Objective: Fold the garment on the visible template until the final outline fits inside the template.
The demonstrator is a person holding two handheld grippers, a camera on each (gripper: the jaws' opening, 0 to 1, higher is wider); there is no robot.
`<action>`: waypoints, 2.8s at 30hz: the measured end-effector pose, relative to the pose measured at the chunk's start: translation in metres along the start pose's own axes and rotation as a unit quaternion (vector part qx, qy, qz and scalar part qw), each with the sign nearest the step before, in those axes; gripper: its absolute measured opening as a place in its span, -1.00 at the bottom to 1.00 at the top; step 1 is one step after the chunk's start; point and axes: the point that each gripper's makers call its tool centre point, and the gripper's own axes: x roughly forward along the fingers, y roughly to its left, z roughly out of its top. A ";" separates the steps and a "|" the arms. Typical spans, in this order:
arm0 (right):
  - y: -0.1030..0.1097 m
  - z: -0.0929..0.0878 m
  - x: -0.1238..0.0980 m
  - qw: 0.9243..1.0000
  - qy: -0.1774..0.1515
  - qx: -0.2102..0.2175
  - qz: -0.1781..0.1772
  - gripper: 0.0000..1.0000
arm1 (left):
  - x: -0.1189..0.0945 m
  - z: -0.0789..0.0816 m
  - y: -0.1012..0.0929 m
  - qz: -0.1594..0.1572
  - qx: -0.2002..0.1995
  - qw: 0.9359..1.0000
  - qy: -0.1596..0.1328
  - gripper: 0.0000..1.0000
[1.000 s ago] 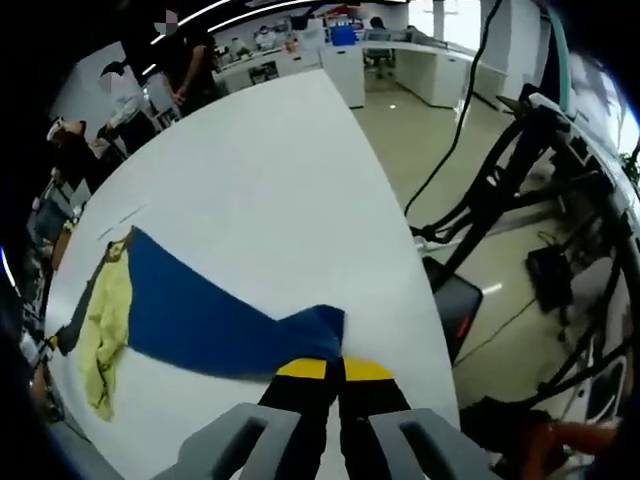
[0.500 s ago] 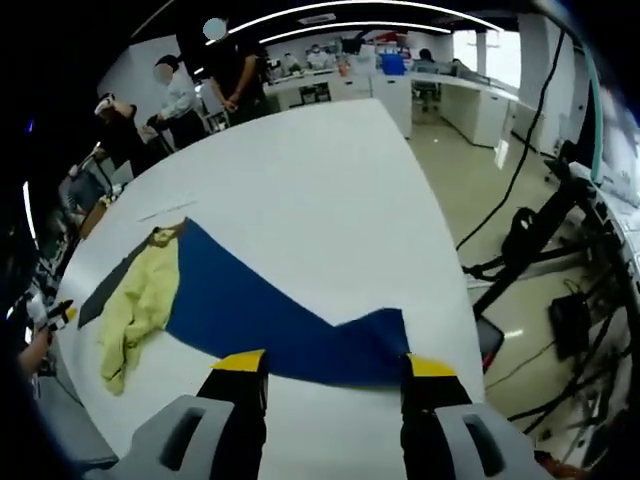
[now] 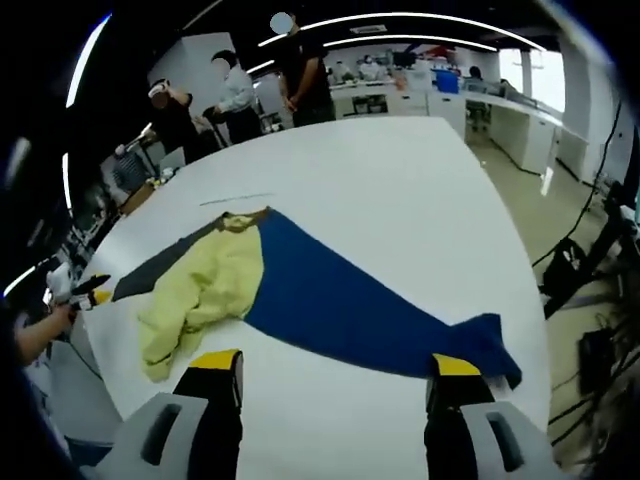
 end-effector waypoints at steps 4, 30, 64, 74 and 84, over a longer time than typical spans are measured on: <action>0.035 -0.006 0.003 0.999 -0.011 -0.018 0.028 0.43 | -0.002 0.003 -0.022 -0.023 0.004 1.000 -0.005 0.10; 0.147 -0.056 0.065 0.992 -0.026 -0.090 0.081 -0.04 | 0.028 -0.002 -0.143 -0.130 0.034 0.991 0.007 -0.13; 0.173 -0.059 0.113 0.984 -0.027 -0.177 0.024 -0.81 | 0.067 -0.023 -0.179 -0.129 0.022 0.990 0.051 -0.74; 0.175 -0.057 0.116 0.985 -0.028 -0.171 0.010 -0.96 | 0.067 -0.023 -0.180 -0.104 0.020 0.992 0.073 -0.96; 0.172 -0.051 0.103 0.979 -0.029 -0.199 0.020 -1.00 | 0.055 -0.008 -0.169 -0.097 -0.003 0.994 0.055 -0.97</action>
